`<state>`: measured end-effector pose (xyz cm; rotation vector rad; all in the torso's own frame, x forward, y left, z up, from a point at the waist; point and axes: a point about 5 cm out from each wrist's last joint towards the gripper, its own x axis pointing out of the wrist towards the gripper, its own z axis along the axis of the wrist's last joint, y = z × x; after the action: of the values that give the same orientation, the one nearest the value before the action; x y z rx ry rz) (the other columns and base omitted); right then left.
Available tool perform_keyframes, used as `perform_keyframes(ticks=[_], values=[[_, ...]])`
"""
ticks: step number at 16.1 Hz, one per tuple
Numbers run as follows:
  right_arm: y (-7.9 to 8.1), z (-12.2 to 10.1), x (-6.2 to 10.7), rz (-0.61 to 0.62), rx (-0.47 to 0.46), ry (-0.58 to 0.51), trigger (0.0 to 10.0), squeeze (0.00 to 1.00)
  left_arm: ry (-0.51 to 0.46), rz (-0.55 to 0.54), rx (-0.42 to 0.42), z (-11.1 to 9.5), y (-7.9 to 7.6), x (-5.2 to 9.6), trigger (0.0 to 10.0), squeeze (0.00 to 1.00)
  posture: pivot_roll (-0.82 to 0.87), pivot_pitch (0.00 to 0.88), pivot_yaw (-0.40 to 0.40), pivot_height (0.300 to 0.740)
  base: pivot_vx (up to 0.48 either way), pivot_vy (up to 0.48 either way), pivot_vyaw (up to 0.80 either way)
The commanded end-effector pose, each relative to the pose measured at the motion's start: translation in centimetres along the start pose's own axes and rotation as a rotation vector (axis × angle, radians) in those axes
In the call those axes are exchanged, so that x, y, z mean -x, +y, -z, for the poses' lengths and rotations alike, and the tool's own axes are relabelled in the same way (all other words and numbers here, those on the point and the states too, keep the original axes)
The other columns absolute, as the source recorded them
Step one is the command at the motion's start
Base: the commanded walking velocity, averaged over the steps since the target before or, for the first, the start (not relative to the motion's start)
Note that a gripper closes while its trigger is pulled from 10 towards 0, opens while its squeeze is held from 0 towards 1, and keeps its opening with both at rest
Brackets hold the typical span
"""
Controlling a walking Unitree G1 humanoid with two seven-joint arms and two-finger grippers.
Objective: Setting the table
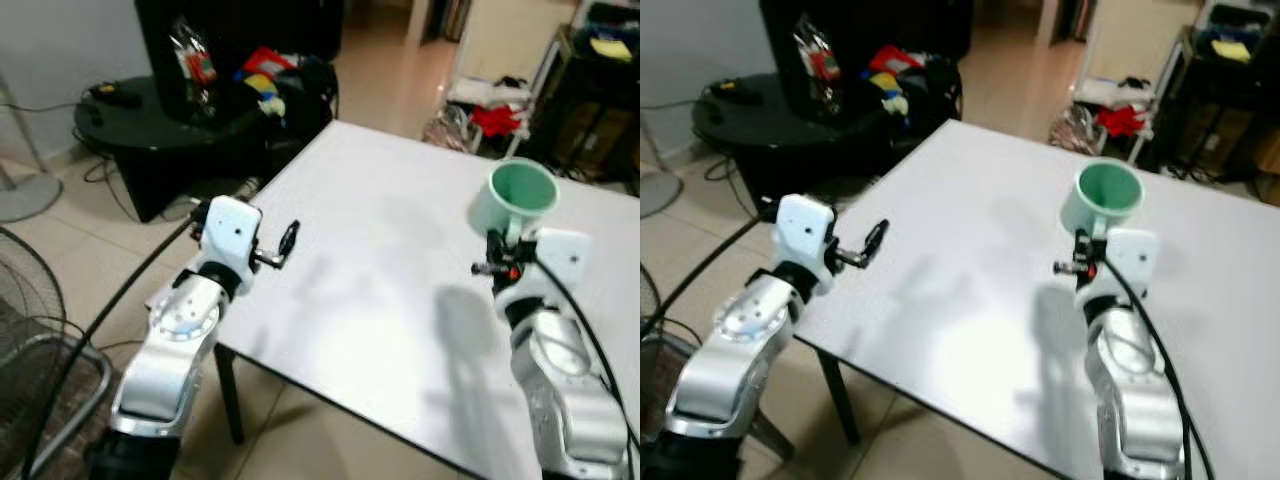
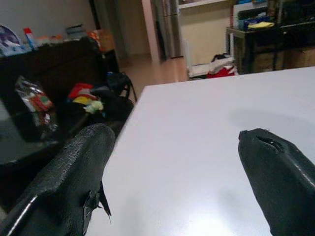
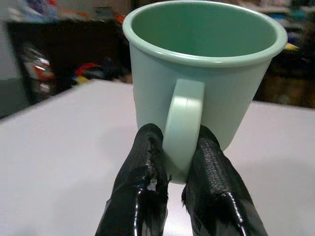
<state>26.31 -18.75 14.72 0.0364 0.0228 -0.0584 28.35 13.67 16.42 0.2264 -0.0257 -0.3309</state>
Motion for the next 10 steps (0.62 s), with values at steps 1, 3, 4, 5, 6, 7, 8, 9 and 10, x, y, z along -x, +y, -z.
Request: perform_keyframes(ticks=[1,3,4,5,6,7,8,9,10], values=[[1.3,0.2,-0.3,-0.088,-0.032,0.023,10.0,0.00,0.004,0.012,-0.009,0.1,0.3,0.3,10.0,0.00,-0.02,0.004,-0.044,0.740,0.000,0.000,0.00],[1.9,0.7,-1.0,-0.157,0.013,0.067,10.0,0.00,0.015,0.100,-0.021,0.2,-0.6,0.5,10.0,0.00,-0.02,0.011,-0.047,0.740,0.000,0.000,0.00],[1.9,0.9,-1.7,-0.167,0.024,0.091,10.0,0.00,0.014,0.148,-0.020,0.1,-1.0,0.6,10.0,0.00,-0.02,0.024,-0.047,0.740,0.000,0.000,0.00],[2.0,1.3,-2.6,-0.190,0.044,0.127,10.0,0.00,0.016,0.211,-0.018,0.1,-1.5,0.9,10.0,0.00,-0.02,0.029,-0.045,0.740,0.000,0.000,0.00],[2.1,1.7,-3.1,-0.215,0.063,0.153,10.0,0.00,0.022,0.250,-0.018,0.1,-1.8,1.1,10.0,0.00,-0.01,0.034,-0.046,0.740,0.000,0.000,0.00],[2.4,2.2,-3.7,-0.239,0.070,0.173,10.0,0.00,0.036,0.293,-0.011,0.2,-1.9,1.4,10.0,0.00,-0.01,0.039,-0.046,0.740,0.000,0.000,0.00],[2.5,2.6,-3.9,-0.242,0.061,0.183,10.0,0.00,0.041,0.322,0.000,0.3,-2.0,1.5,10.0,0.00,-0.01,0.043,-0.047,0.740,0.000,0.000,0.00],[2.6,3.0,-4.3,-0.243,0.046,0.192,10.0,0.00,0.054,0.343,0.019,0.3,-2.1,1.7,10.0,0.00,-0.01,0.043,-0.047,0.740,0.000,0.000,0.00],[3.0,3.7,-4.9,-0.255,0.015,0.200,10.0,0.00,0.078,0.385,0.019,0.5,-2.3,1.9,10.0,0.00,0.00,0.051,-0.041,0.740,0.000,0.000,0.00]])
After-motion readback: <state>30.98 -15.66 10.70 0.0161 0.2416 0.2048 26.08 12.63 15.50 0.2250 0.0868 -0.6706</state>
